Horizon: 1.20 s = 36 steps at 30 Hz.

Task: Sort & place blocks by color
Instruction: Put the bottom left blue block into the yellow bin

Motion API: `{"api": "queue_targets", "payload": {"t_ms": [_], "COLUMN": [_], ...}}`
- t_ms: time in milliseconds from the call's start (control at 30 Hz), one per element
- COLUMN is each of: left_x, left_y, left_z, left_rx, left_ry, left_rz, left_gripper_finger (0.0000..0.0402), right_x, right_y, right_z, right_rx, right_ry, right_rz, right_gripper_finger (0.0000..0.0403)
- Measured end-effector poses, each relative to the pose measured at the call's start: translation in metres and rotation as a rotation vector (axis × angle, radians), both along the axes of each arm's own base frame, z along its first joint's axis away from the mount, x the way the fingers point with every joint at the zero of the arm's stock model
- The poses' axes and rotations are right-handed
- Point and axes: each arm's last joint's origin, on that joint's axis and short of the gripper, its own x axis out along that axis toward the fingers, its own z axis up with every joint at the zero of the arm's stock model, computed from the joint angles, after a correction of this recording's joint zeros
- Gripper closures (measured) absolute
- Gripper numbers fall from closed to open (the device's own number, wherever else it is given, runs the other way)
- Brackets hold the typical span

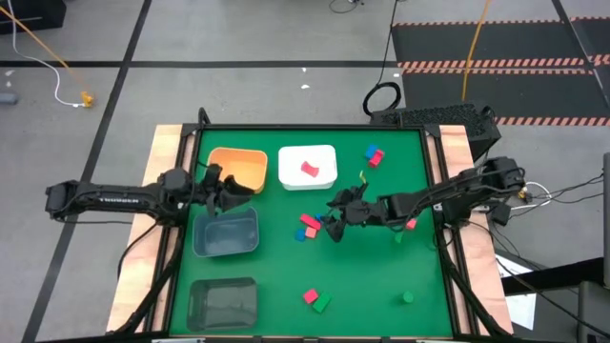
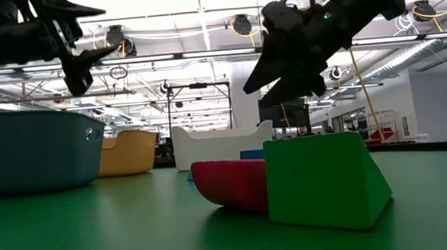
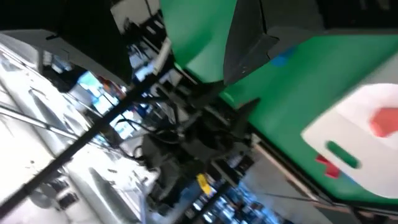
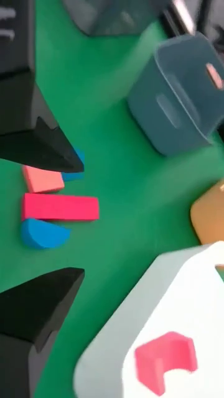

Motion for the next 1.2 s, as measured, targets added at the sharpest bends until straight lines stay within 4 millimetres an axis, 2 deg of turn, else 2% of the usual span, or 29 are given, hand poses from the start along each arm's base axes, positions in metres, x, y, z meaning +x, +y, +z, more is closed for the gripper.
{"api": "queue_targets", "payload": {"t_ms": [133,333,533,767,1200], "left_x": [0.002,0.005,0.005,0.004,0.004], "left_y": [-0.009,-0.019,-0.022,-0.019,-0.019], "left_z": [0.014,0.037,0.057,0.061,0.061], "left_rx": [0.08,0.275,0.406,0.417,0.401], "left_ry": [-0.035,-0.053,0.013,0.08,0.083], "left_rz": [-0.051,-0.102,-0.126,-0.121,-0.121], "left_gripper_finger": [0.0147,0.0147,0.0147,0.0147,0.0147], "right_x": [0.003,0.007,0.016,0.015,0.014], "right_y": [0.011,0.017,0.018,0.015,0.013], "right_z": [-0.011,-0.03,-0.05,-0.059,-0.061], "right_rx": [-0.013,-0.033,-0.029,-0.118,-0.168], "right_ry": [-0.014,0.03,0.03,0.067,0.112], "right_rz": [-0.071,-0.068,-0.071,-0.116,-0.084], "right_gripper_finger": [0.0168,0.0193,0.0184,0.017,0.0183]}}
